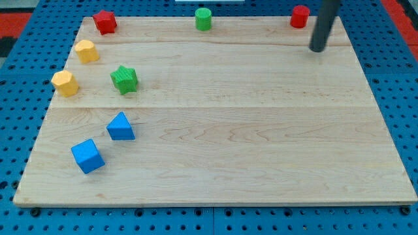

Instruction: Move the red circle slightly towards the left

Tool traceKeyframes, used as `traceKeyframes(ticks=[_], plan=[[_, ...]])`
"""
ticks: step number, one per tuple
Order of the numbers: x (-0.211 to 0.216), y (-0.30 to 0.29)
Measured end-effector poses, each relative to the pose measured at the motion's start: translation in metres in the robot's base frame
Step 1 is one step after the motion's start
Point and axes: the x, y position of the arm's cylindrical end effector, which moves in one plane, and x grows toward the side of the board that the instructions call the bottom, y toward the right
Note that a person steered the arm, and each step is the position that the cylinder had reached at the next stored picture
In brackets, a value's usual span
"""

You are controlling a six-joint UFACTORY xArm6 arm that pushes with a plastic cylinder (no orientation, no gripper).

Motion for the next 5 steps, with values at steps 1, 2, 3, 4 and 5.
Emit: traceKeyframes(ticks=[1,2,3,4,5], plan=[[-0.02,0.08],[-0.042,0.103],[-0.107,0.084],[-0.107,0.084],[-0.11,0.077]])
